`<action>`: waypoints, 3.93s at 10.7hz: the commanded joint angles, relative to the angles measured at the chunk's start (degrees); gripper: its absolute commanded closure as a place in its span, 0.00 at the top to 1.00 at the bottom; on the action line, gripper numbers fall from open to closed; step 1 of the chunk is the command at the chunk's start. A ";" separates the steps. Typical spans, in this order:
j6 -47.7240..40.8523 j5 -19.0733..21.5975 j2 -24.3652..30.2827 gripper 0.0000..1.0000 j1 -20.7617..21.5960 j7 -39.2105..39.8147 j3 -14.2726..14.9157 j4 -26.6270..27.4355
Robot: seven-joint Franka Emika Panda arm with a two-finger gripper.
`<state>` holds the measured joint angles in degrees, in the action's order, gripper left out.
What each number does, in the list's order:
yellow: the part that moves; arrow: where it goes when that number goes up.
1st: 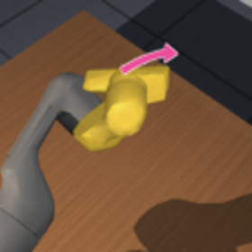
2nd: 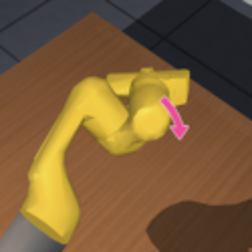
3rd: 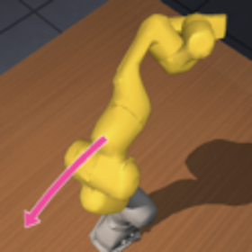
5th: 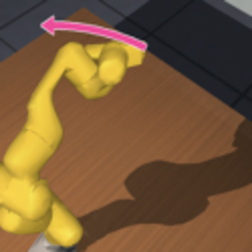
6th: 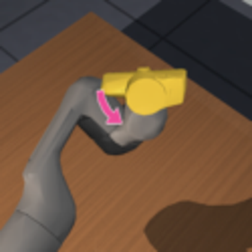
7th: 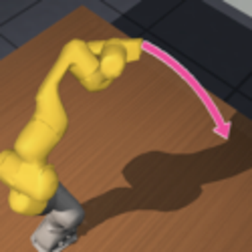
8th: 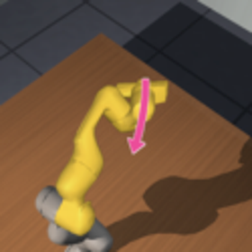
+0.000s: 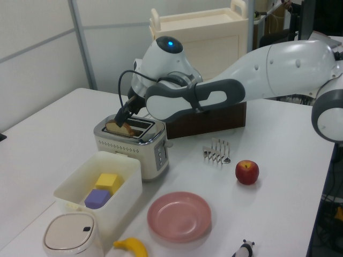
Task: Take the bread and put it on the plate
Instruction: 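Move the open gripper over the toaster above the toast slice, then lower the gripper and close it on the toast slice, then lift the toast slice up out of the toaster slot, then carry the held toast over the pink plate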
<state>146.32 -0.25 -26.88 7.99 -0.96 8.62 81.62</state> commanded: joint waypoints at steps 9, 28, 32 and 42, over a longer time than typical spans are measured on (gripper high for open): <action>3.10 -2.74 -5.37 0.15 1.76 -3.42 2.80 -4.18; -21.35 9.43 21.42 0.00 2.64 3.20 4.47 10.39; -40.29 13.34 24.69 0.00 2.38 12.45 4.56 11.36; -47.71 22.39 14.86 0.00 3.35 10.10 4.82 14.54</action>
<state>99.31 19.42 -9.39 10.13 10.53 12.69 96.70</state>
